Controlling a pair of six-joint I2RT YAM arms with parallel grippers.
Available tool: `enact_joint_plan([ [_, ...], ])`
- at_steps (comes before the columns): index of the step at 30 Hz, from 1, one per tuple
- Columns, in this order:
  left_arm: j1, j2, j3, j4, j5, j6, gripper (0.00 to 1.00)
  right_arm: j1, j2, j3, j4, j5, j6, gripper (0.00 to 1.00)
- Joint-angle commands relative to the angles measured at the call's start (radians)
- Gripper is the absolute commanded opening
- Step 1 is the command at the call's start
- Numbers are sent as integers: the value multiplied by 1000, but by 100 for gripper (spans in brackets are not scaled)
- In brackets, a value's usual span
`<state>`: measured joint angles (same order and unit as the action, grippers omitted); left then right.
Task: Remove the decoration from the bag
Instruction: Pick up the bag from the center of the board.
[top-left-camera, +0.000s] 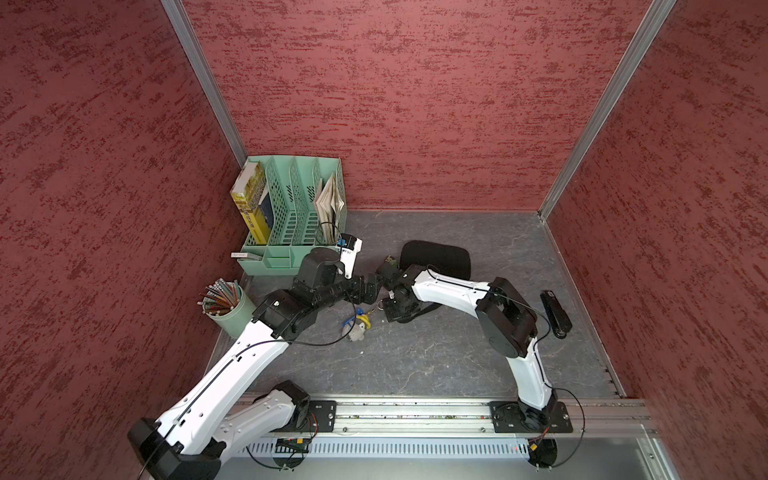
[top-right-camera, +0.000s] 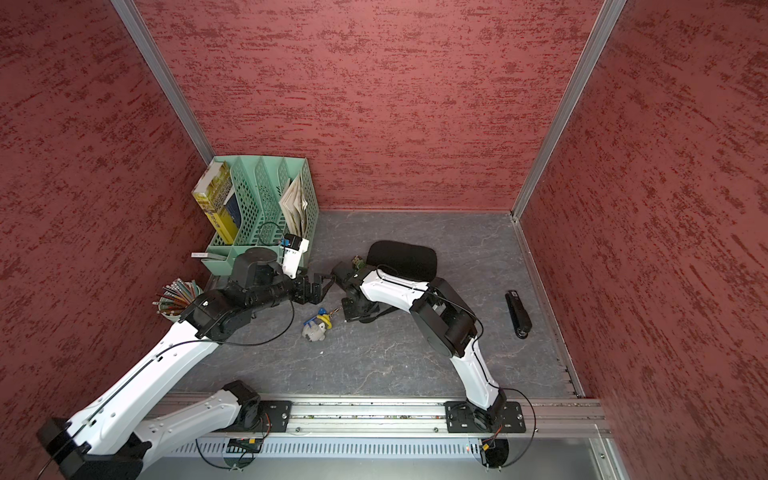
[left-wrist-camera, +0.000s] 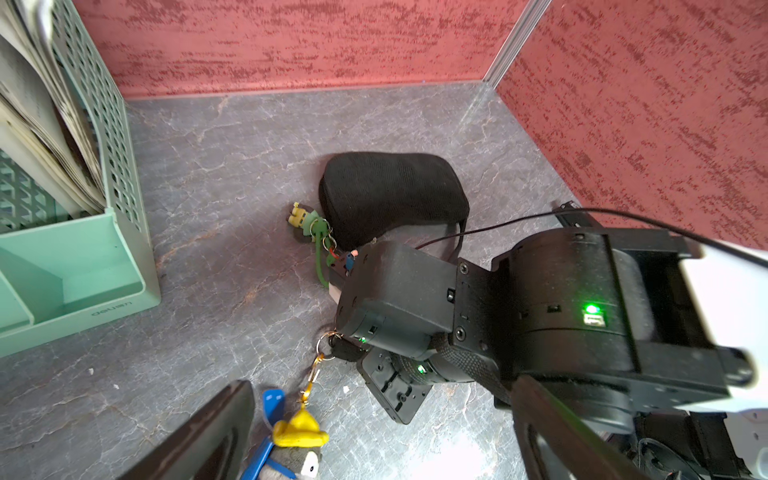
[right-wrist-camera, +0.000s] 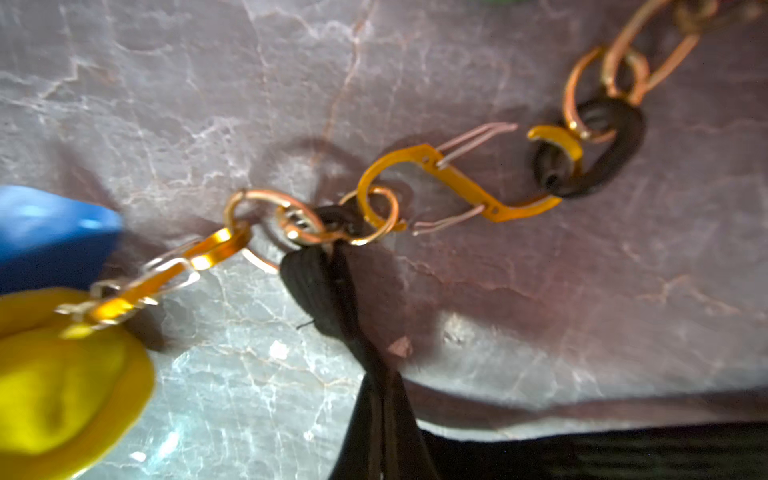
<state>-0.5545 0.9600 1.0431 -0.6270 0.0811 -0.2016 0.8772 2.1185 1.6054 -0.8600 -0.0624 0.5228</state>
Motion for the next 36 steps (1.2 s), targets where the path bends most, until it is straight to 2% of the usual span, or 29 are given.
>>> enact_joint_plan([
  [1,9,-45,-22,51,-7,0,100,9,-108,31,-27,8,-27,0],
  [7,9,-75,-89,147,18,-30,100,8,-263,69,-71,31,-88,0],
  [14,27,-94,-197,343,73,-73,100,-4,-374,174,-181,73,-167,0],
  [19,39,-88,-226,442,166,-92,100,-6,-433,275,-223,47,-251,0],
  [28,40,-130,-224,485,332,-23,100,-8,-562,281,-168,-18,-341,0],
  [30,39,-138,-230,495,368,-23,94,-8,-584,279,-151,-54,-344,0],
  [33,39,-141,-222,495,443,8,79,-9,-609,278,-132,-110,-347,0],
  [36,39,-142,-209,489,461,32,67,-9,-637,272,-116,-166,-347,0],
])
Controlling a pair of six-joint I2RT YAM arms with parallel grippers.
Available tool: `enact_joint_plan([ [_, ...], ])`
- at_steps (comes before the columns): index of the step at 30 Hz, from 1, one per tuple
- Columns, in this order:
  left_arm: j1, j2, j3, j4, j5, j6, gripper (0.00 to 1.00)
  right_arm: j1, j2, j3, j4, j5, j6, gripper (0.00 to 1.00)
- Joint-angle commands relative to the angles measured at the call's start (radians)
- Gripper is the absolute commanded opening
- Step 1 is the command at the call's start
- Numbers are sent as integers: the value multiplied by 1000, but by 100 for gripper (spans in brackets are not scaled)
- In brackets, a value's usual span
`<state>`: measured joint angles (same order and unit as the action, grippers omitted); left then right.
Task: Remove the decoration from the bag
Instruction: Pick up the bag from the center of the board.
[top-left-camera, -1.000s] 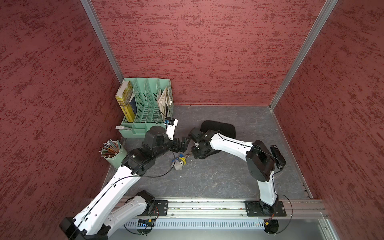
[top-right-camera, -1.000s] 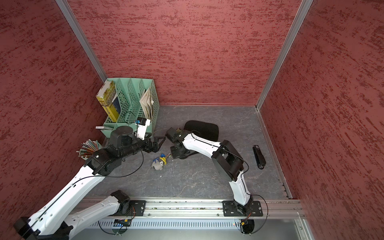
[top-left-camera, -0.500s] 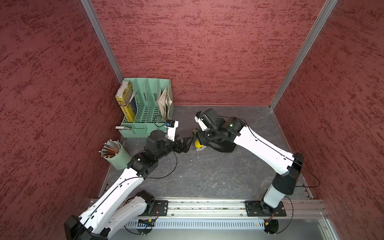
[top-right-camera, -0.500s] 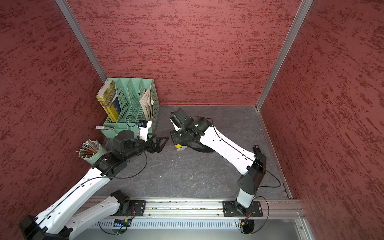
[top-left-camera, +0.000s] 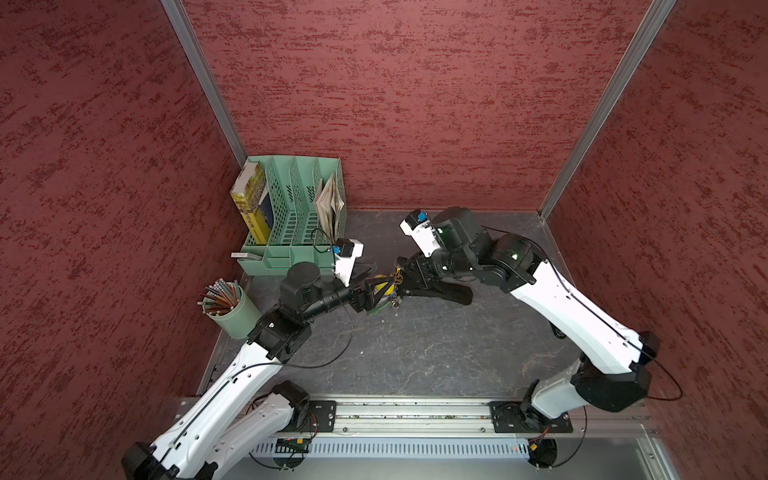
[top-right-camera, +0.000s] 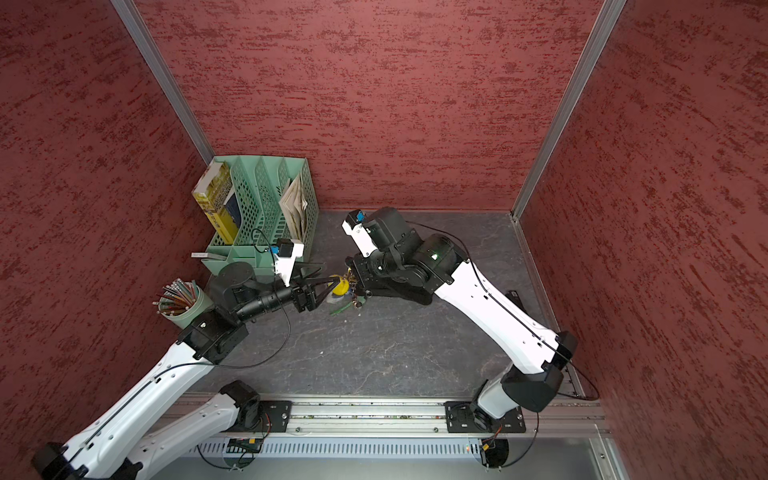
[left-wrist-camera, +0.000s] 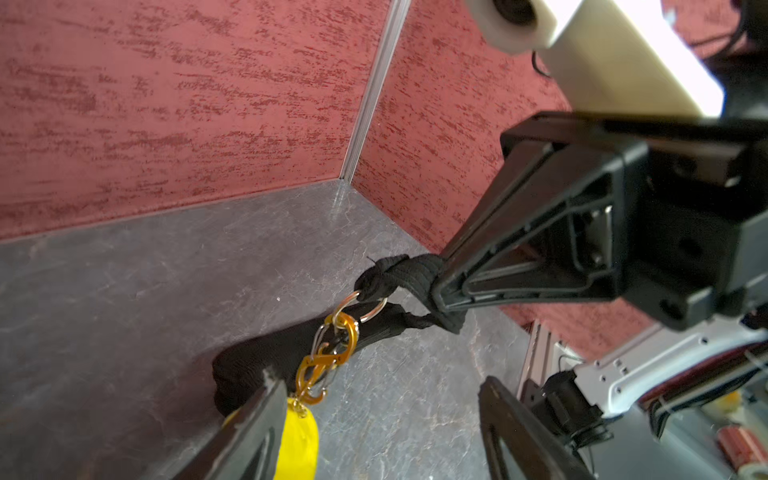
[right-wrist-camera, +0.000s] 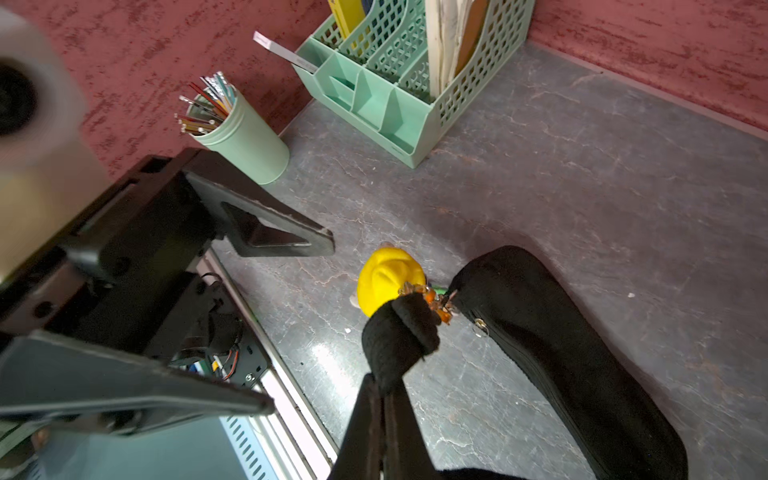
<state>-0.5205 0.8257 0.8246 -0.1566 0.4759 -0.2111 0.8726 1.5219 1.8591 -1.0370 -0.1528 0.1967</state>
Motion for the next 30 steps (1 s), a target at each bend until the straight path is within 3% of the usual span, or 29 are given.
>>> enact_joint_plan([
  [1,6,-7,16,19,78,51,63,-4,-49,14,67,-94,-20,0],
  [12,5,38,115,-51,213,108,35,-5,-131,-36,131,-239,-8,0],
  [18,-1,48,136,-39,249,107,33,-4,-148,-52,148,-289,-7,0],
  [21,-1,58,153,-38,280,112,20,-4,-153,-53,151,-313,-6,0],
  [23,-1,68,167,-54,288,119,0,-3,-160,-55,156,-308,-1,0],
  [30,-3,45,167,-47,297,106,0,-4,-196,-88,178,-244,9,0],
])
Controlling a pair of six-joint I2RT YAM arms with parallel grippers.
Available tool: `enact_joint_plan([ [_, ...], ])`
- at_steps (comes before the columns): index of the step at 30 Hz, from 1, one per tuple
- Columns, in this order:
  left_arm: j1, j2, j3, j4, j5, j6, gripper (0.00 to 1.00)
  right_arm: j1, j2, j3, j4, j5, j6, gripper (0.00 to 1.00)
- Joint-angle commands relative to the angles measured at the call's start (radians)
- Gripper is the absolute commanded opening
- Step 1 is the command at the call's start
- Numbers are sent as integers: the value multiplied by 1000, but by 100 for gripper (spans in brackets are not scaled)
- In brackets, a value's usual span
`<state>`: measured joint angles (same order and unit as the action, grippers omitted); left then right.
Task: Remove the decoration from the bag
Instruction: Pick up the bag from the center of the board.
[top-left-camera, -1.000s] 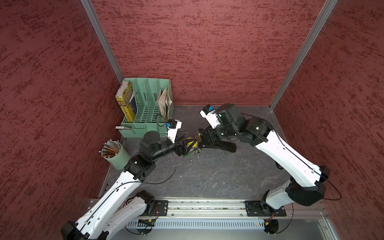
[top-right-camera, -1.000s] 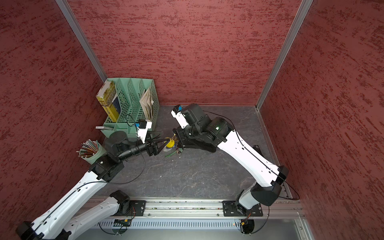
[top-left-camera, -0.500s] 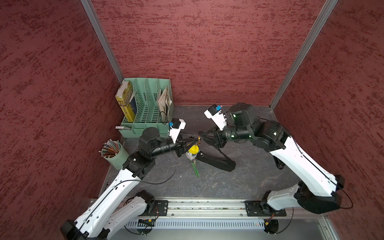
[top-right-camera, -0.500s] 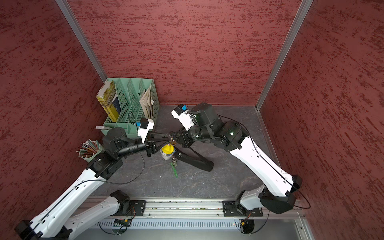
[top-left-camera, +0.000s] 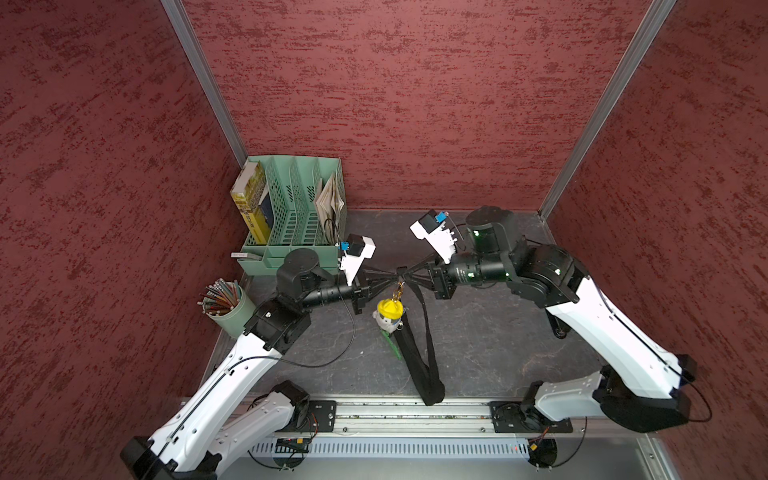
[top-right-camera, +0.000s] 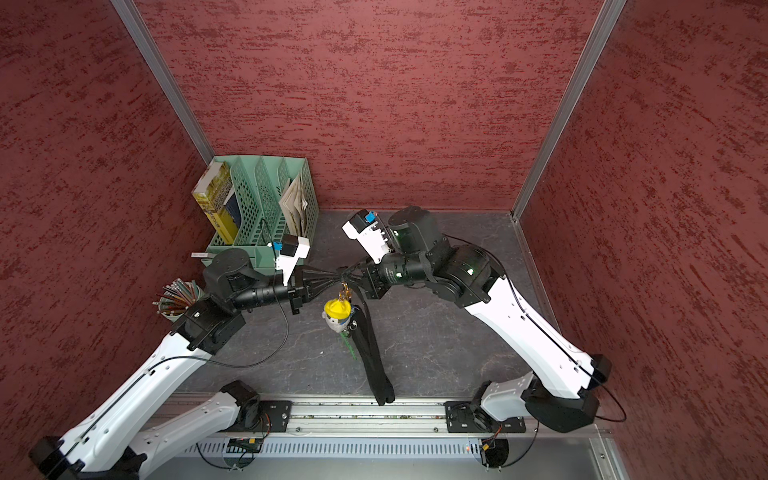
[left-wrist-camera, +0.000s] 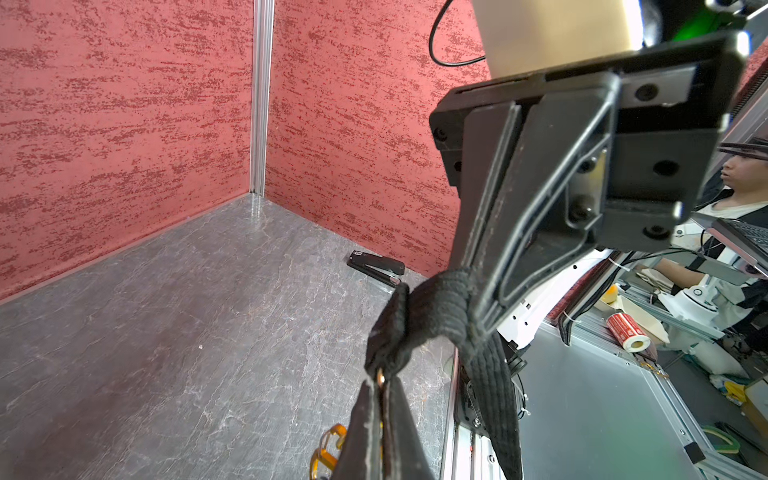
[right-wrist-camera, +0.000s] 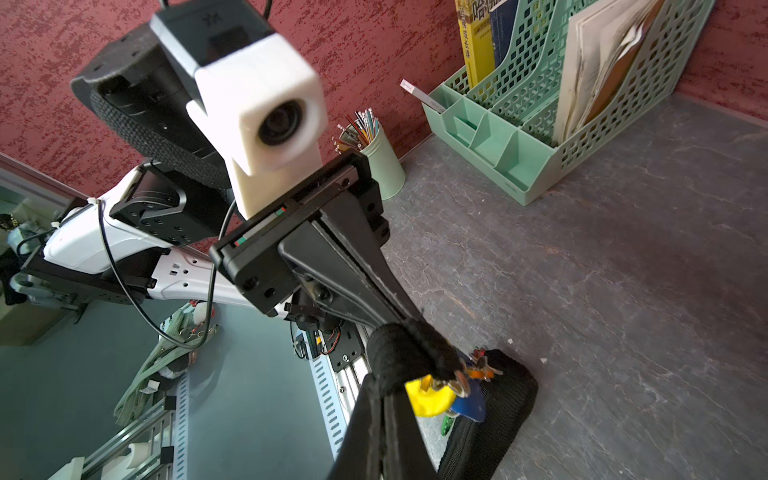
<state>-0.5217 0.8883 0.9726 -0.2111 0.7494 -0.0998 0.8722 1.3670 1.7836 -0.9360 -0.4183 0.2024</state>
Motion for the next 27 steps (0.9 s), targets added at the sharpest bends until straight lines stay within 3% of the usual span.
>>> enact_joint_plan([
  [1,-1,-22,22,9,22,-9,0,-4,-50,-28,90,26,2,0],
  [7,0,-22,75,-38,19,-65,0,-22,-123,-139,153,204,-1,0],
  [14,5,47,209,-201,83,-133,0,-107,-158,-252,215,172,11,0],
  [19,45,68,222,-204,131,-174,0,-153,-152,-287,234,99,43,22],
  [22,87,78,225,-190,203,-200,0,-154,-203,-366,339,-24,8,30],
  [27,129,99,265,-257,283,-156,0,-153,-305,-487,504,-209,-64,55],
])
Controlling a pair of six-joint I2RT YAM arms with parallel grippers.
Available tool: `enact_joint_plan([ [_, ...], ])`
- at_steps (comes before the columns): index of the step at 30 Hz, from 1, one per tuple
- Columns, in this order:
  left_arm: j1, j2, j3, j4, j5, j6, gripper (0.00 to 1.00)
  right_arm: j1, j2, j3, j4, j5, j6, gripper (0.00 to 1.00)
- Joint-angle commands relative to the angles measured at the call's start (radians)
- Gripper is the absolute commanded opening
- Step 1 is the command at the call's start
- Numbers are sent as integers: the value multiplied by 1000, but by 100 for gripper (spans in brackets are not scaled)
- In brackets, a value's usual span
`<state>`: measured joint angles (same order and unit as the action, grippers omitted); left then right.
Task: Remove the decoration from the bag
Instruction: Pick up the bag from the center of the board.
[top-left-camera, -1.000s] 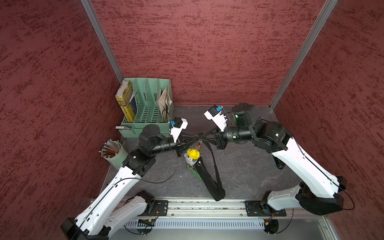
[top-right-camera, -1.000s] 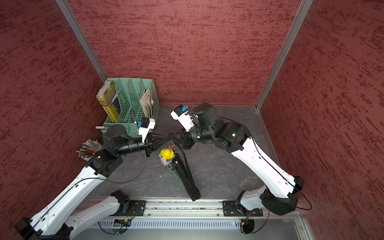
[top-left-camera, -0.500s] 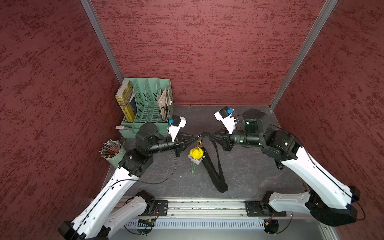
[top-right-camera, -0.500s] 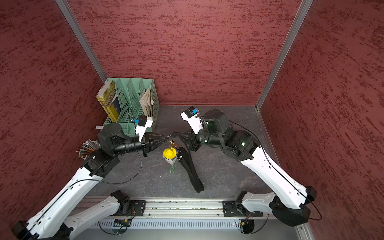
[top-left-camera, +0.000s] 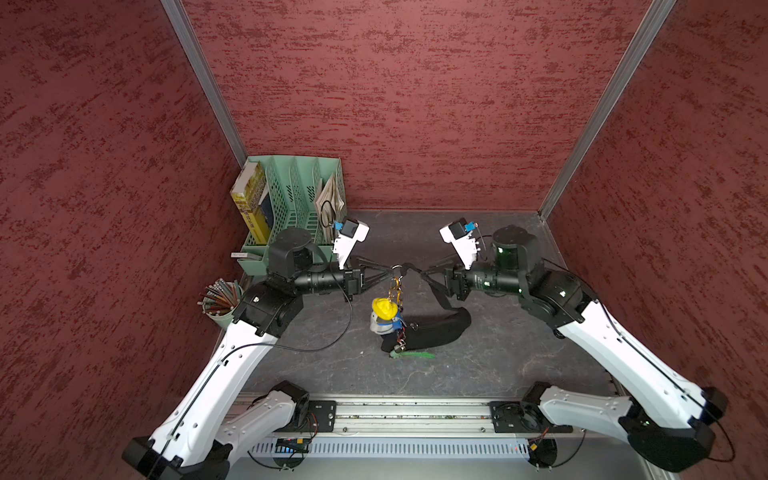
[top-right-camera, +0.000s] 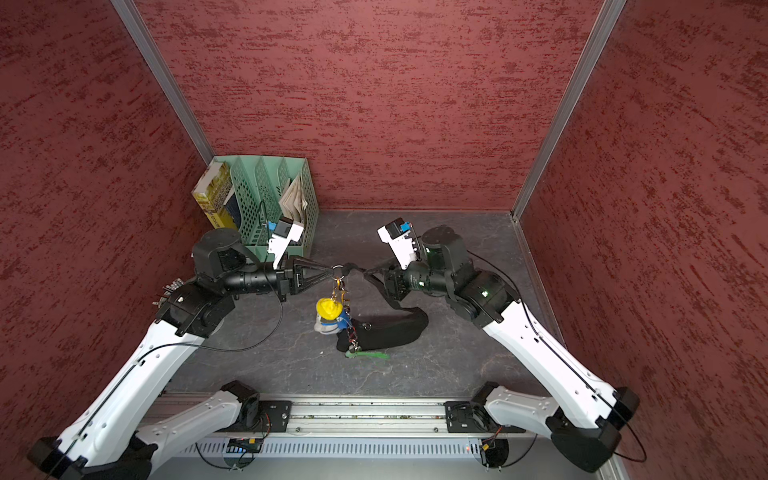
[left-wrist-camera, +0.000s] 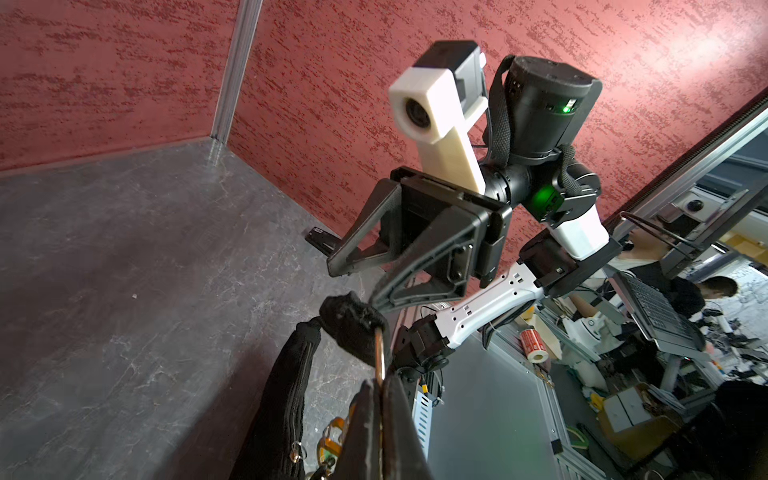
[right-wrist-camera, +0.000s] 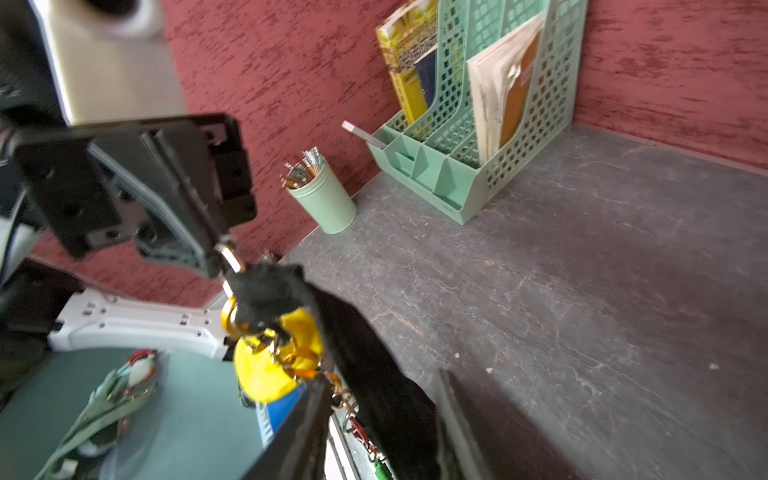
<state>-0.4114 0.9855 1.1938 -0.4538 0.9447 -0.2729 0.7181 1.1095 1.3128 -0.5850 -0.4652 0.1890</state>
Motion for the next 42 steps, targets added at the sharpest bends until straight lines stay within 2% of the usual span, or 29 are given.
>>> enact_joint_plan([
  [1,22,2,49,-25,106,26,0,1,-49,-20,162,-199,-61,57],
  [7,25,6,77,-77,188,105,0,1,-29,-5,170,-321,-120,60],
  [13,31,3,68,-32,241,150,0,1,25,70,135,-378,-155,62],
  [27,28,22,89,28,268,112,0,1,102,101,173,-484,-128,50],
  [38,16,12,79,33,293,109,0,1,154,121,230,-566,-71,48],
  [42,16,12,75,28,292,115,0,1,150,105,281,-608,-42,37],
])
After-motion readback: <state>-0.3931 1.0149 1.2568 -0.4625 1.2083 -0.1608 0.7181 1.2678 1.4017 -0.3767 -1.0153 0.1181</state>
